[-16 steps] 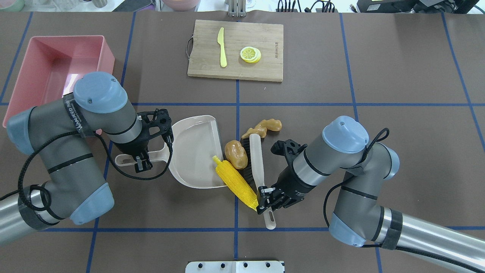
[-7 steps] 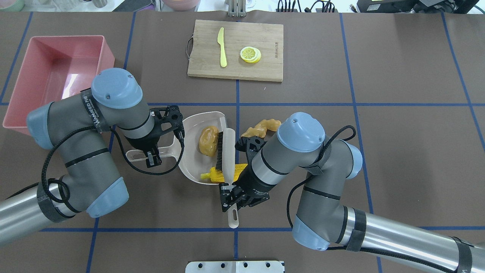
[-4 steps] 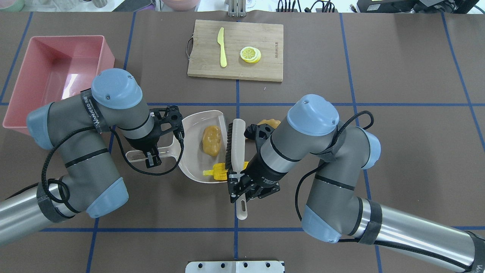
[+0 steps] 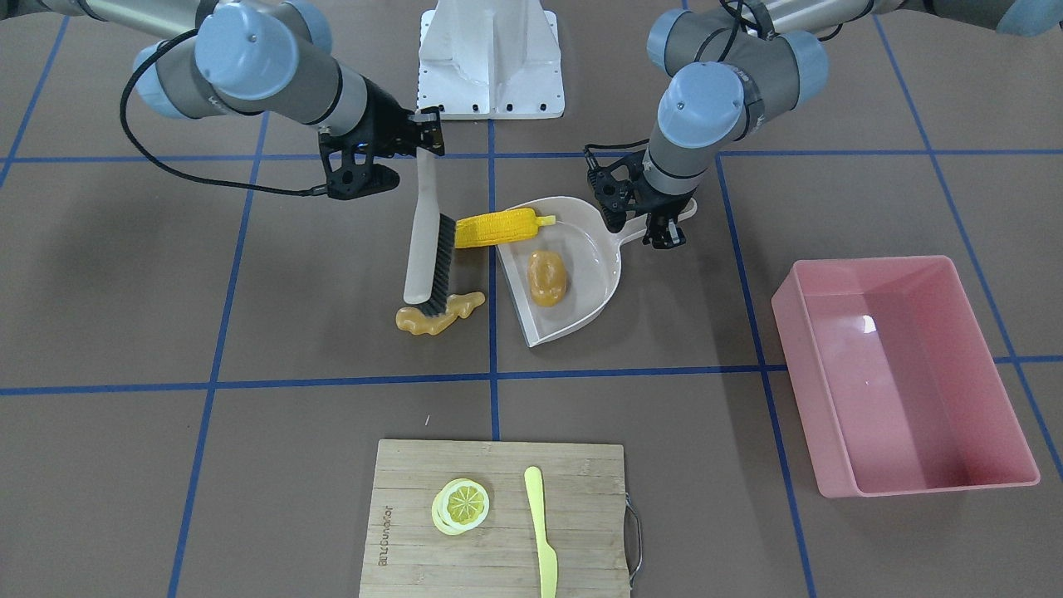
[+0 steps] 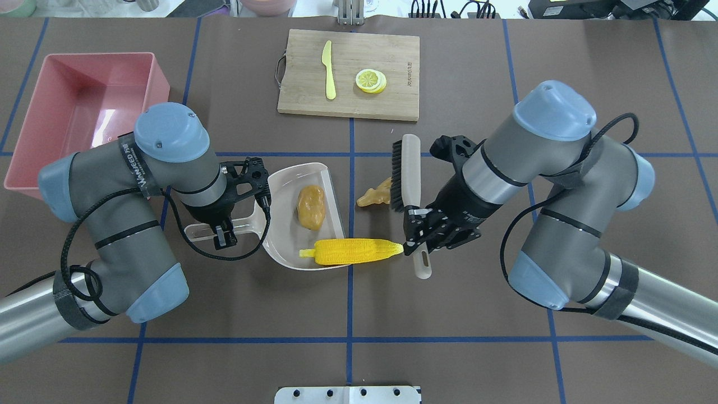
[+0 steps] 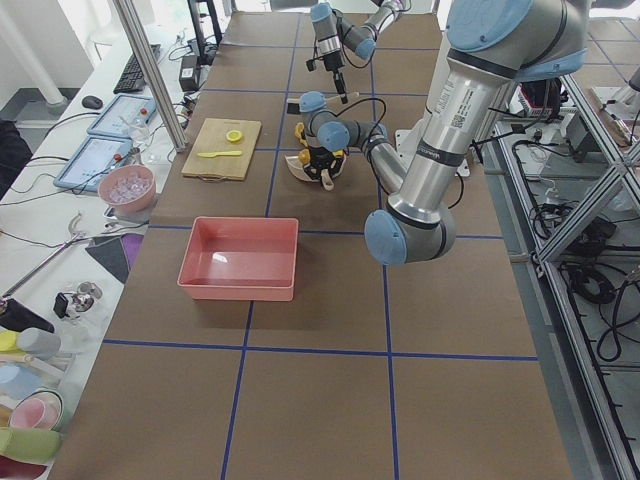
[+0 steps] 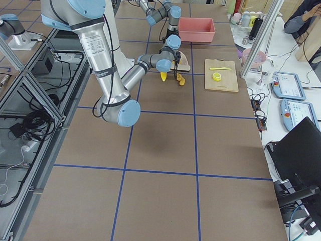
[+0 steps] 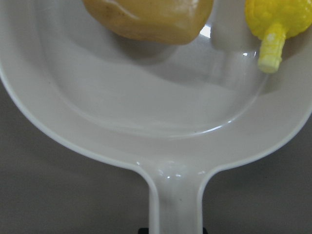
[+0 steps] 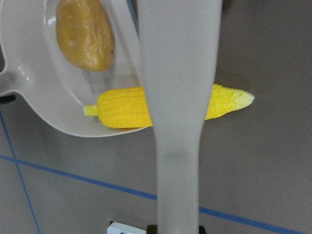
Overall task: Sweep and dump trash into bin
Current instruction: 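Lift the brush back behind the ginger with the right gripper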
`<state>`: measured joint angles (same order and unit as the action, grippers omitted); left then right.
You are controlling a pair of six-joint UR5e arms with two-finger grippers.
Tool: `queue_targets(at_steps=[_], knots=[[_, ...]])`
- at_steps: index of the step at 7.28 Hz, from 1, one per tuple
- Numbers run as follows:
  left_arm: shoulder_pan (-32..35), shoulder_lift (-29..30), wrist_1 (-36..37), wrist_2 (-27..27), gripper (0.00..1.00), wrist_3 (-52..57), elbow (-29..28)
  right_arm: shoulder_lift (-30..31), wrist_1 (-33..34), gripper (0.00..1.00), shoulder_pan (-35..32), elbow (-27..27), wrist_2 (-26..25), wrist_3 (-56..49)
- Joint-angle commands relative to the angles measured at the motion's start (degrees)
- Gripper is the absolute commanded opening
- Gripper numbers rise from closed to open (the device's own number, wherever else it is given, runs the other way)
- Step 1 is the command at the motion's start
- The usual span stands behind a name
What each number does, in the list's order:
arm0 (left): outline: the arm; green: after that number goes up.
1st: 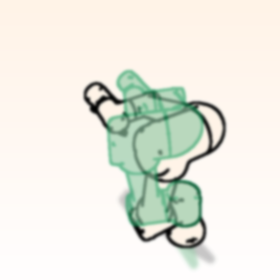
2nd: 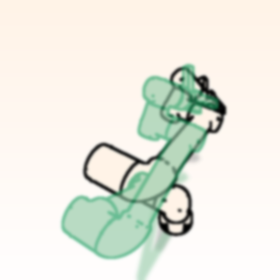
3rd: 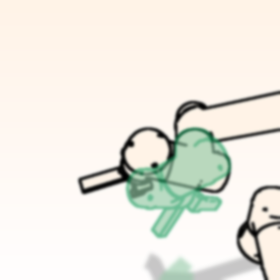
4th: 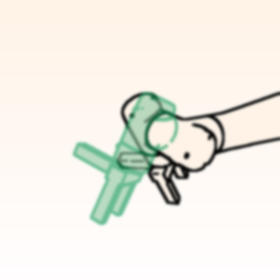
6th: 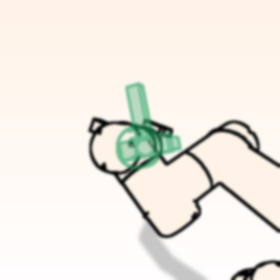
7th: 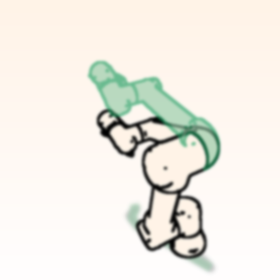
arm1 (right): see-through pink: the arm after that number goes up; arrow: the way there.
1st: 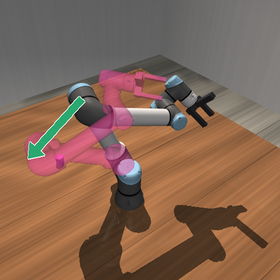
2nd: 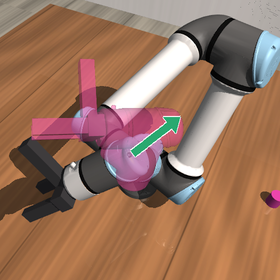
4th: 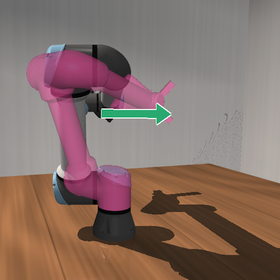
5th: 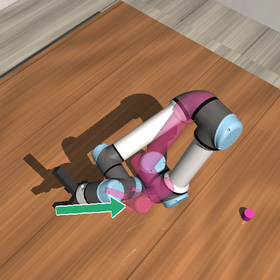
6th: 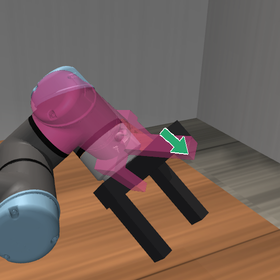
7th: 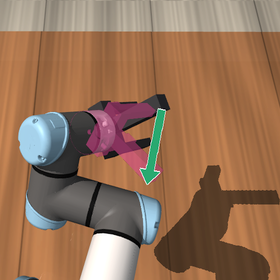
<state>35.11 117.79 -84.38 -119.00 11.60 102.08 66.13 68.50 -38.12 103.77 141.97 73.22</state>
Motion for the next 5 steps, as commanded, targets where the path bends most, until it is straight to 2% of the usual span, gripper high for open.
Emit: queue_targets(at_steps=[1,2,5], knots=[[-0.05,-0.01,0.0,0.0,0.0,-0.08,-0.04,5.13,0.23,0.0,-4.49,-1.46,2.51,-13.92],[-0.05,-0.01,0.0,0.0,0.0,-0.08,-0.04,7.33,0.14,0.0,-5.21,-2.25,3.57,-20.95],[-0.05,-0.01,-0.08,-0.09,0.0,-0.08,-0.22,7.62,-0.56,0.0,1.27,-5.06,2.35,-22.6]])
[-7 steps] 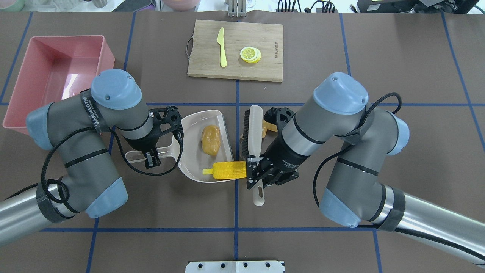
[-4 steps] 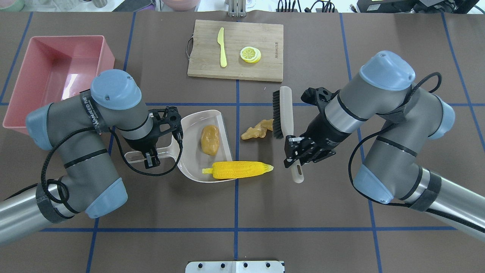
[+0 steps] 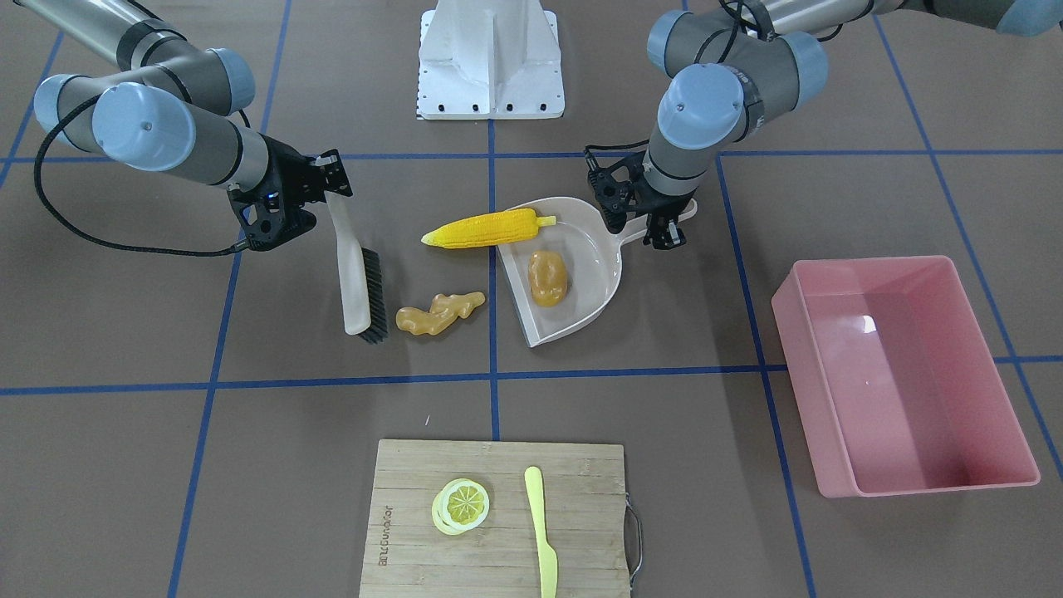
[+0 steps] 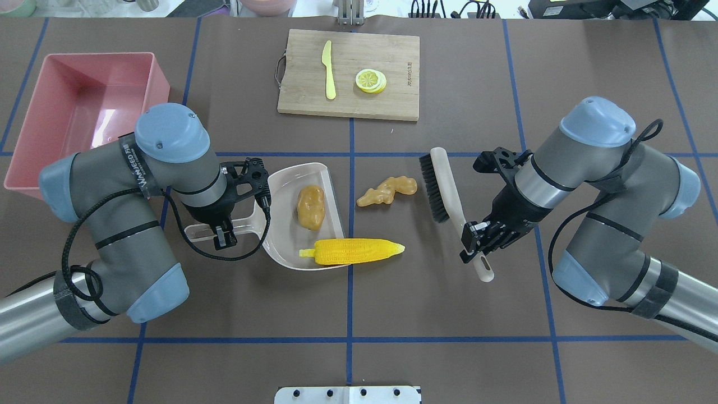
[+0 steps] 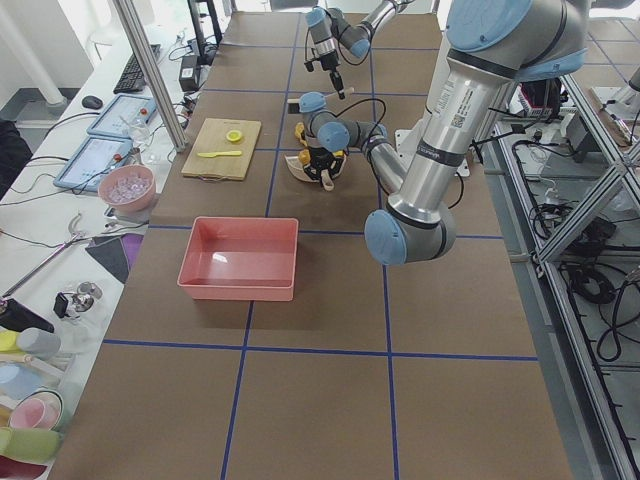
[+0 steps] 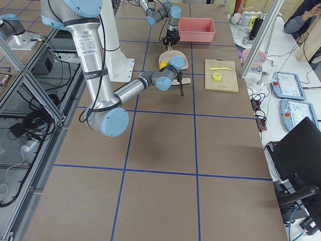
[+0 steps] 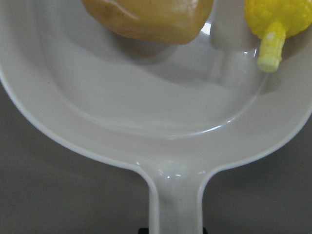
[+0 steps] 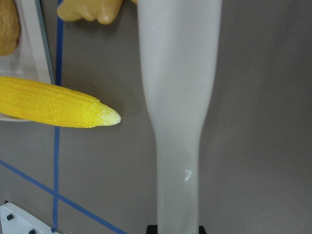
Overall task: Sweep and dump trash into bin
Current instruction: 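Lift the brush back behind the ginger with the right gripper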
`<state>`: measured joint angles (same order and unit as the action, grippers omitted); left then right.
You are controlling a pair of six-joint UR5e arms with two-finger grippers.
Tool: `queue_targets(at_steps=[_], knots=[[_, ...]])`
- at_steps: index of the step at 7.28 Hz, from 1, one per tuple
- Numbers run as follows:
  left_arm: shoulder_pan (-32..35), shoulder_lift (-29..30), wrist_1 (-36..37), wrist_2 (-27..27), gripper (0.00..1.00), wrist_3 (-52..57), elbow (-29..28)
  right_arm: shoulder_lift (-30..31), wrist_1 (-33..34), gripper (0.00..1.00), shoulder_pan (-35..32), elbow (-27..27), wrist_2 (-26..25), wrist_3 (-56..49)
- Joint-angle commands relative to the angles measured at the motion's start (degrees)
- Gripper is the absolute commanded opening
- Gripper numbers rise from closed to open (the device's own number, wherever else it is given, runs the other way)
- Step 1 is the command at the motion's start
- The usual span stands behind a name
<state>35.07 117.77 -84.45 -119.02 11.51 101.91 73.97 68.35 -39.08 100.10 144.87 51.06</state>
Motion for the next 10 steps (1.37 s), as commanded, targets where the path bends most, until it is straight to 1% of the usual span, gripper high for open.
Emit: queue_targets(at_steps=[1,3,5,7,10], knots=[[0.0,0.0,-0.01,-0.07,0.0,0.0,-0.13,-0.75,-0.41,0.0,3.21,-2.35,-0.9,-0.43],[0.0,0.0,-0.19,-0.42,0.0,0.0,-0.48,-4.69,0.03,0.0,5.05,-4.63,-3.18,0.88],[0.0,-0.18,-0.28,-0.68,0.0,0.09,-0.48,-8.74,0.03,0.0,5.85,-7.27,-3.45,3.6],[0.0,-0.26,-0.36,-0.68,0.0,0.09,-0.48,-10.59,0.03,0.0,7.08,-7.55,-4.94,5.8],[0.0,-0.35,-0.36,-0.68,0.0,0.09,-0.48,-13.67,0.03,0.0,8.14,-8.51,-5.38,8.36]])
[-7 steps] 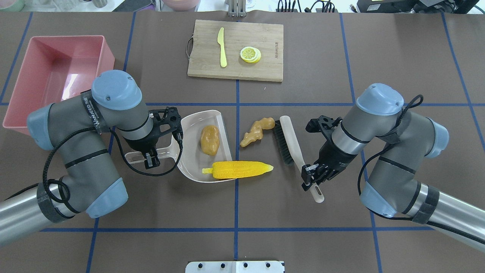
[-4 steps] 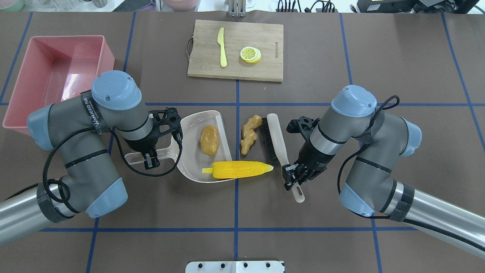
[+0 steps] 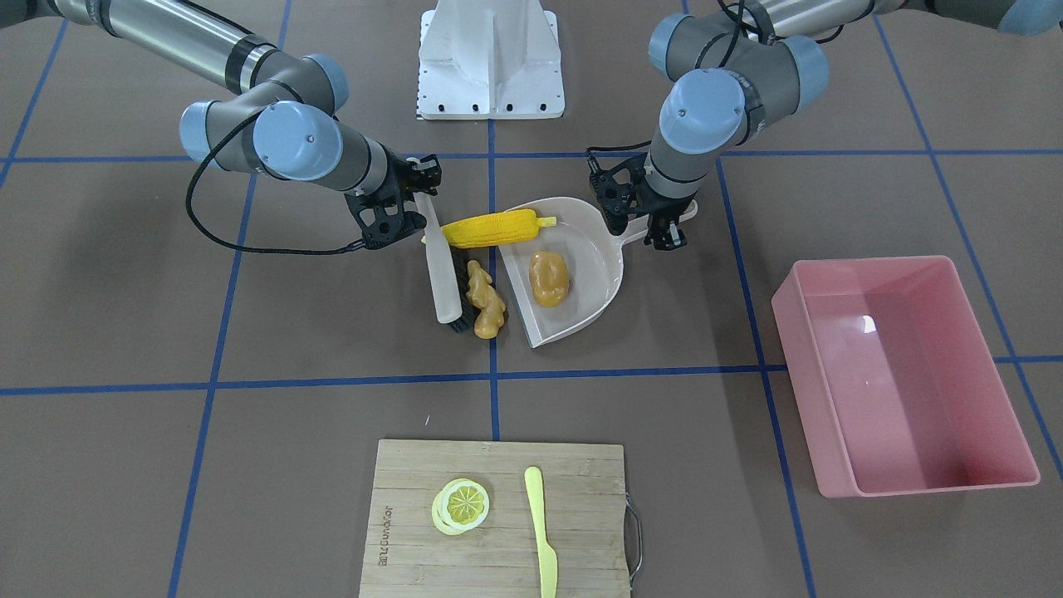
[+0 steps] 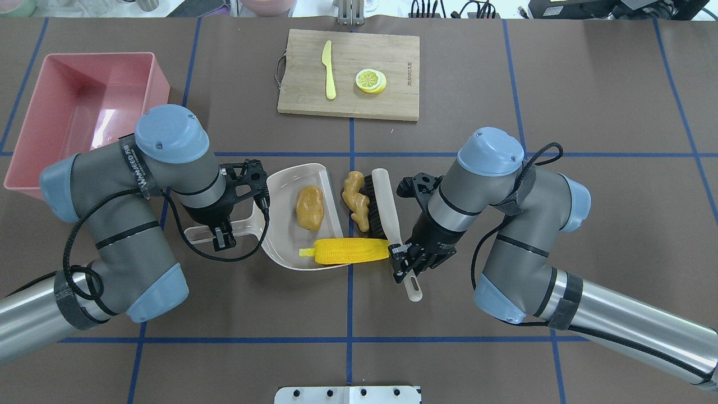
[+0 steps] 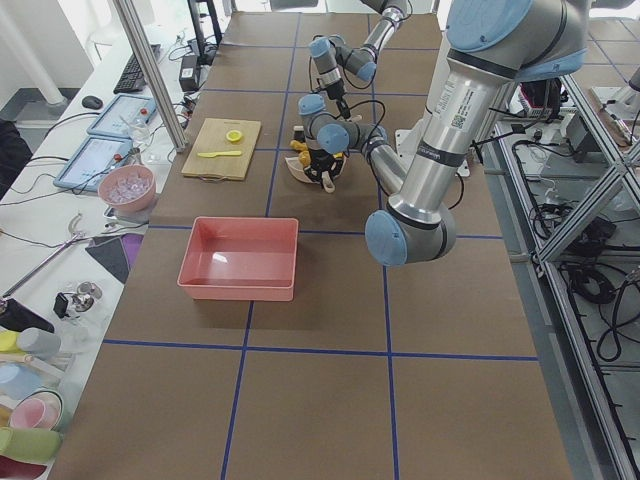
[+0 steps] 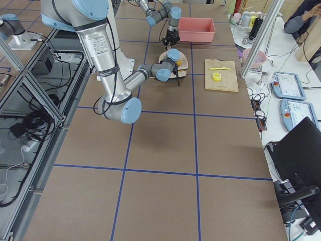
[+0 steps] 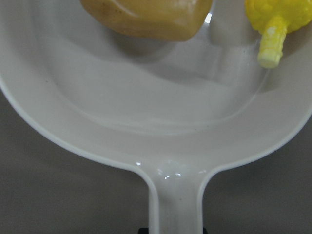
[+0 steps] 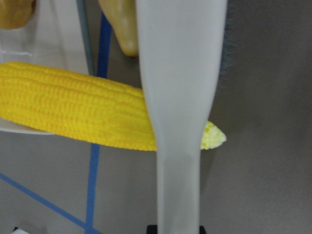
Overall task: Sweep and dump trash into bin
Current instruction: 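Sweep the ginger into the dustpan with the brush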
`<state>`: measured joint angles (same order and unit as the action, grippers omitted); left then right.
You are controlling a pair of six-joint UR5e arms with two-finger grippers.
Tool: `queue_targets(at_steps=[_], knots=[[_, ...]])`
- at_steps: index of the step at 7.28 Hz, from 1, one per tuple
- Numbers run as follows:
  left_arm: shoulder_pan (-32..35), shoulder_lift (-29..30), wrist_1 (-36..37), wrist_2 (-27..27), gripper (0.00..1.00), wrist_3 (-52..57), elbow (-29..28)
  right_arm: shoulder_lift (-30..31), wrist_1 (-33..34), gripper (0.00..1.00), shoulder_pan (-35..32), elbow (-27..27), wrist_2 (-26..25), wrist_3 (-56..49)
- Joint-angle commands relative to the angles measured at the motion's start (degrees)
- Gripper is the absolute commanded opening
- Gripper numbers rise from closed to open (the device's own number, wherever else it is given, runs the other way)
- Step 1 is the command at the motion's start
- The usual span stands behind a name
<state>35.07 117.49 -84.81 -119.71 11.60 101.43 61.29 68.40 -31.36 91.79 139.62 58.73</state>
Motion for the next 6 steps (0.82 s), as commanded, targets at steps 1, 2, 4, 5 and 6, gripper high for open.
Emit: queue_targets(at_steps=[1,2,4,5,6], knots=[[0.0,-0.07,0.0,0.0,0.0,0.0,0.09,-1.35,-0.28,0.0,0.78,-0.12,-0.32,1.72],[0.0,-0.07,0.0,0.0,0.0,0.0,0.09,-3.0,-0.03,0.0,1.74,-0.21,-2.06,2.95],[0.0,-0.07,0.0,0.0,0.0,0.0,0.09,-5.47,0.15,0.0,3.67,-1.69,-4.7,4.1],[0.0,-0.07,0.0,0.0,0.0,0.0,0.09,-7.22,0.15,0.0,4.11,-2.92,-5.15,4.98],[0.0,-0.07,0.0,0.0,0.0,0.0,0.09,-7.93,0.07,0.0,4.55,-3.63,-5.59,5.34]])
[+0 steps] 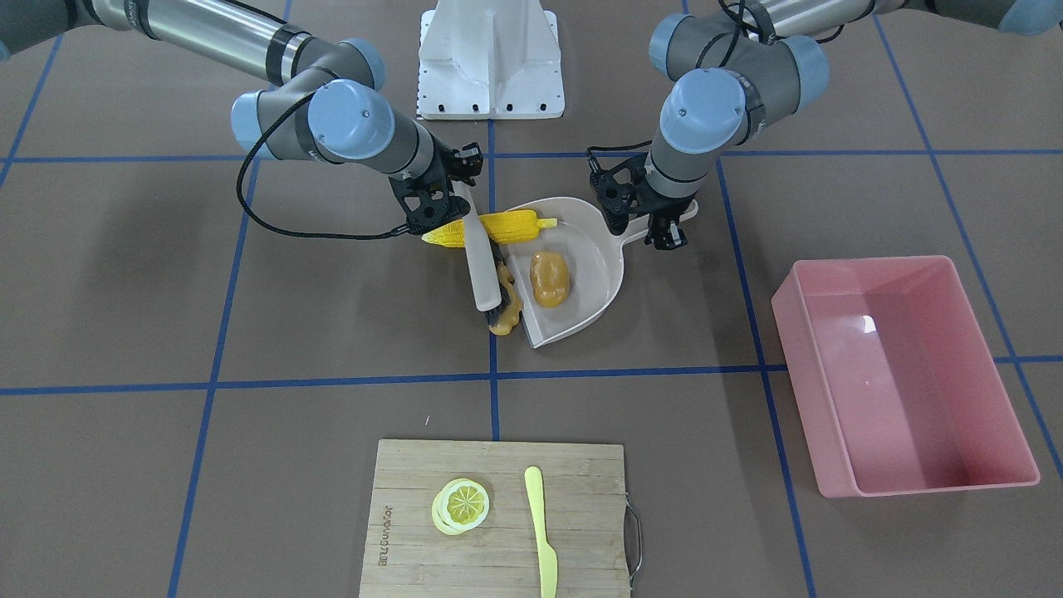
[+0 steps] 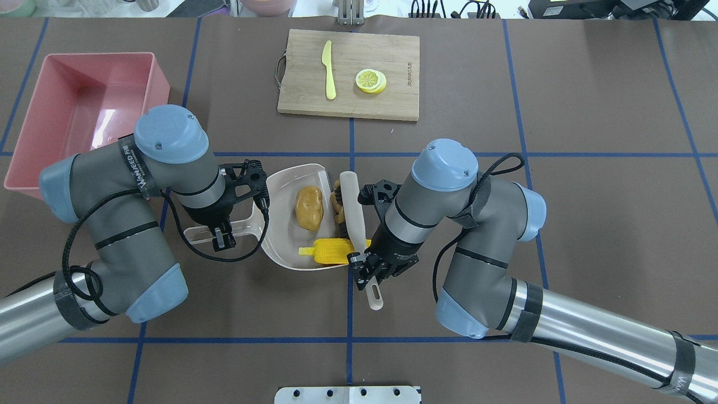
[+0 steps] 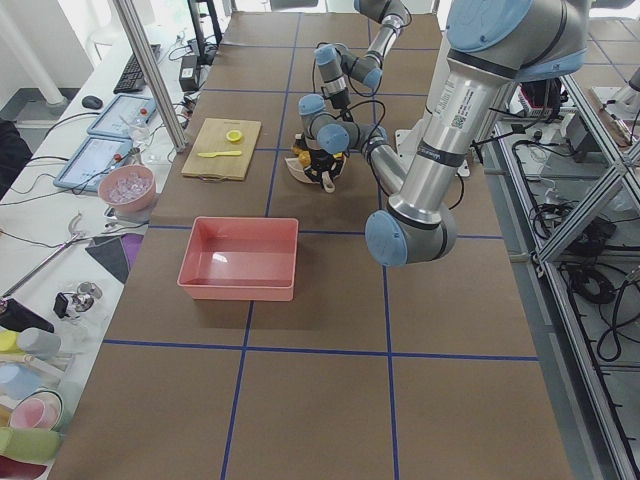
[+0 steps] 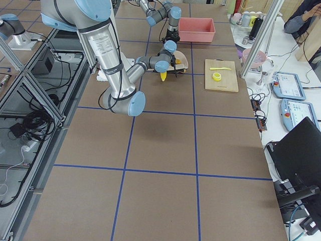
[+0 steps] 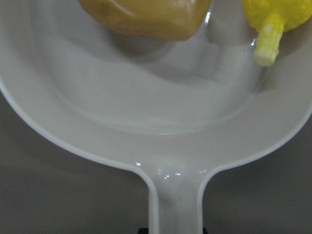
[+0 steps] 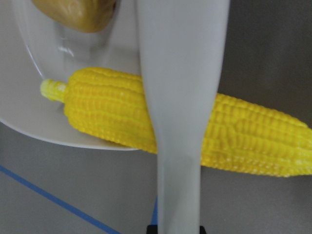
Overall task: Sweep and dump trash into bin
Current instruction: 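Sweep the ginger into the dustpan with the brush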
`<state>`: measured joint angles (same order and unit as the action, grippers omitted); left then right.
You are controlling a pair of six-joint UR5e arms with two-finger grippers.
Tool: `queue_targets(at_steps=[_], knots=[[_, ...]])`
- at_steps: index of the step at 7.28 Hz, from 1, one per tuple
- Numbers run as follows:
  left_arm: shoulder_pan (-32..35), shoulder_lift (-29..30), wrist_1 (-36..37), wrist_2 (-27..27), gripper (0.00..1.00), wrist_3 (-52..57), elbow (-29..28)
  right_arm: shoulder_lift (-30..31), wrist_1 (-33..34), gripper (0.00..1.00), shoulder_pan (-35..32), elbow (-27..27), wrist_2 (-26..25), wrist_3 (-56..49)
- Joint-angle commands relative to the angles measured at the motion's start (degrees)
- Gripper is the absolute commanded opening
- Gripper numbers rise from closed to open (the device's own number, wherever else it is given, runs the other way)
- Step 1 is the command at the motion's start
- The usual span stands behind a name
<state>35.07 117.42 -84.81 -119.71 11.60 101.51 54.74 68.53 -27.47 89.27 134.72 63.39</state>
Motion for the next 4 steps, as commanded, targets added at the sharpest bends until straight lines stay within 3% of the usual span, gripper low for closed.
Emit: queue_targets(at_steps=[1,4], knots=[[0.0,-0.08,0.0,0.0,0.0,0.0,0.0,-2.0,0.03,0.0,0.84,-1.2,-1.04,1.03],[0.0,-0.09,0.0,0.0,0.0,0.0,0.0,-4.55,-0.06,0.0,1.02,-1.99,-1.04,4.46]])
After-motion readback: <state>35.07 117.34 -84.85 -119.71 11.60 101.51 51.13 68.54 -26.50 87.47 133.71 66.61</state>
